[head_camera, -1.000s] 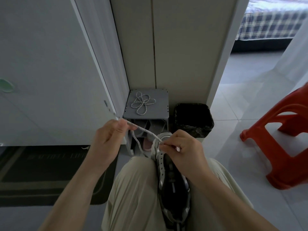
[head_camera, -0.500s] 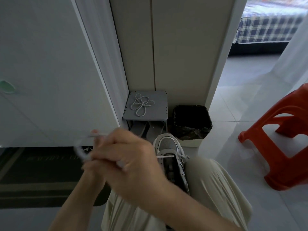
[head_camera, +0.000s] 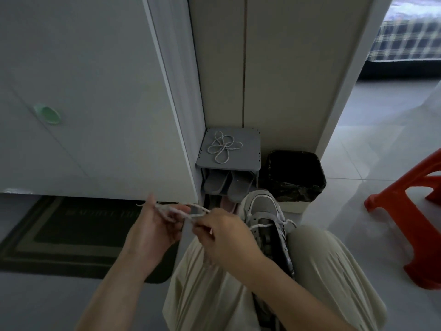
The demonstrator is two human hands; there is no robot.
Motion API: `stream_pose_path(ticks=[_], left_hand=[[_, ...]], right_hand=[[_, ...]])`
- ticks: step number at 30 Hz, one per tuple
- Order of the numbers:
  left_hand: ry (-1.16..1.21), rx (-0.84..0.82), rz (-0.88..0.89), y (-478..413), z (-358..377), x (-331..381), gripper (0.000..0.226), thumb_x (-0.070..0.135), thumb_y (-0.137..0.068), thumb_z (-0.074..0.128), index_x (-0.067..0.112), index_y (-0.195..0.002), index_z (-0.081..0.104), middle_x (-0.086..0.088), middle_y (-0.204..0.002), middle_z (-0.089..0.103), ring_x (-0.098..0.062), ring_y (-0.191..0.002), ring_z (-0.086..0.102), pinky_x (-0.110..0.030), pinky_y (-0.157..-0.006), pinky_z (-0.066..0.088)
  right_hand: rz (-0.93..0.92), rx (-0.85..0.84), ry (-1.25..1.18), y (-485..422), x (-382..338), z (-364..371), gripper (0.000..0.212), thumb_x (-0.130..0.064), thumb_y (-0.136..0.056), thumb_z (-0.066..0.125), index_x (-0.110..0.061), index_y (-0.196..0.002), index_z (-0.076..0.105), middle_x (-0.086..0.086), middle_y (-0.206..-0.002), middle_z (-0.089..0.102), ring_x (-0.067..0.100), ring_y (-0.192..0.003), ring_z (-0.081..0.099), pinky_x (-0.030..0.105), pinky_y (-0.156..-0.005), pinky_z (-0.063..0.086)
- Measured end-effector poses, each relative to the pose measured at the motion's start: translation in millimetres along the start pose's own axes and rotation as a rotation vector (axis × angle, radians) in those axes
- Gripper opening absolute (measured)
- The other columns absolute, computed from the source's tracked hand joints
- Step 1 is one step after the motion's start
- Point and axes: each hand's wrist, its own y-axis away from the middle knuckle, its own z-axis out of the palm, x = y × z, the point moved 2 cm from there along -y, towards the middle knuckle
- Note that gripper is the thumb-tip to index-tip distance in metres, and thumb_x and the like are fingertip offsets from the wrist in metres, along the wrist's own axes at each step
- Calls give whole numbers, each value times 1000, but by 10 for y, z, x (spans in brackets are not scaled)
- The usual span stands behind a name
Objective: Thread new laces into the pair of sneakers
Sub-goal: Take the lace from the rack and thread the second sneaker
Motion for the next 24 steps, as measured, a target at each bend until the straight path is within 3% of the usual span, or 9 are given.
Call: stream_pose_path(ticks=[4,7,10,13,17,20,24], left_hand=[[-191,77,-17,-13,-212,-11,54,37,-97,41,16,-51,59,-6,-60,50,-20,-60,44,-35,-68,37],[-282,105,42,15,-250,30,51,36,-95,44,18,-47,46,-4,-57,45,-19,-59,40,-34,-68,36],[-103,195,70,24,-421,149,37,36,-91,51,15,-61,47,-1,-57,45,-15,-55,40,-32,-66,36],[-31,213,111,4,-673,295,25,31,-79,61,16,-60,57,0,-59,50,-12,-55,43,-30,-63,36],[24,226,169,-43,-928,375,33,28,-84,60,23,-52,63,4,-61,53,-11,-58,45,-30,-64,36],[62,224,189,-99,-955,408,34,29,-86,60,23,-52,63,5,-62,54,-9,-56,47,-29,-65,36],[82,223,213,-170,-885,424,34,28,-86,61,25,-52,62,4,-64,55,-9,-58,47,-29,-66,37]], right_hand=[[70,-4,32,-25,156,-74,18,-28,-93,54,-20,-99,69,-8,-83,50,6,-72,46,13,-60,32],[124,-54,17,-35,224,-178,21,-38,-92,54,-26,-102,67,-11,-89,54,2,-75,51,10,-63,36],[230,35,-115,6,422,-446,14,-34,-89,59,-26,-90,70,-9,-84,65,3,-75,59,20,-68,46],[396,134,-28,110,908,-693,15,-26,-92,56,-24,-92,70,-8,-83,68,8,-77,61,27,-70,49],[607,-114,259,301,1542,-740,30,-16,-84,55,-23,-112,65,0,-107,67,21,-97,61,36,-85,50],[609,-168,203,279,1668,-736,21,-20,-79,64,-18,-99,70,1,-97,67,19,-90,62,33,-80,51],[586,-240,280,179,1728,-718,19,-29,-75,66,-28,-94,68,-7,-88,62,16,-87,60,32,-77,52]])
